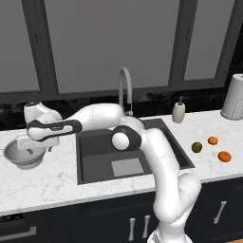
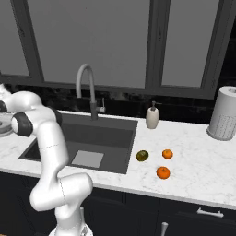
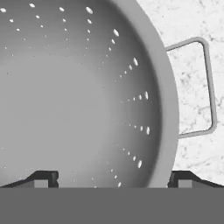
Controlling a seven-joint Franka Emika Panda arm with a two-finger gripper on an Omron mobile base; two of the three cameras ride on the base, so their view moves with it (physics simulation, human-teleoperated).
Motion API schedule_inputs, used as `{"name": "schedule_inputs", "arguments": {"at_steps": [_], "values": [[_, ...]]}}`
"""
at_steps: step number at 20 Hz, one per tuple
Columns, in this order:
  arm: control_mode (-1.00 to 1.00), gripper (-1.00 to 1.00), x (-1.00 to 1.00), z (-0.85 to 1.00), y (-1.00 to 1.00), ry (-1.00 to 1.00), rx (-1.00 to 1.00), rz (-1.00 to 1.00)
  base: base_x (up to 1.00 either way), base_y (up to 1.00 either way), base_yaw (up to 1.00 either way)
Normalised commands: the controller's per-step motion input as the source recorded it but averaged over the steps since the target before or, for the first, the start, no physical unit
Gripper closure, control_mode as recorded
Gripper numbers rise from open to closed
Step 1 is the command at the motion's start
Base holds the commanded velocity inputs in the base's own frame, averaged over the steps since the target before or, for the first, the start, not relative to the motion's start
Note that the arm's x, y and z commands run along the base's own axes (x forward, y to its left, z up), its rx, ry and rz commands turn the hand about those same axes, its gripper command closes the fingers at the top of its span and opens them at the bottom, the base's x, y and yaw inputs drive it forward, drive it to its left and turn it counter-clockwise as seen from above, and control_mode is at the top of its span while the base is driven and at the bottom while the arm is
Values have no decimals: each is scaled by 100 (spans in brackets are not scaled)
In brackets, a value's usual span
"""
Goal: Put the colander in the sink, put the tangerine, kiwi, orange in the colander, and turn on the sink faucet and pour water over the colander.
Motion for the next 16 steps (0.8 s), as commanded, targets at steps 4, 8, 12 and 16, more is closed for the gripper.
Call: {"name": "schedule_inputs", "arguments": {"at_steps": [4, 8, 12, 16], "values": [[-100, -100, 38, -19, 3, 1, 0, -5, 0, 0, 0], [-100, -100, 12, -36, 0, 1, 0, -3, 0, 0, 0], [-100, -100, 0, -56, 0, 0, 0, 0, 0, 0, 0], [-100, -100, 0, -56, 0, 0, 0, 0, 0, 0, 0]]}}
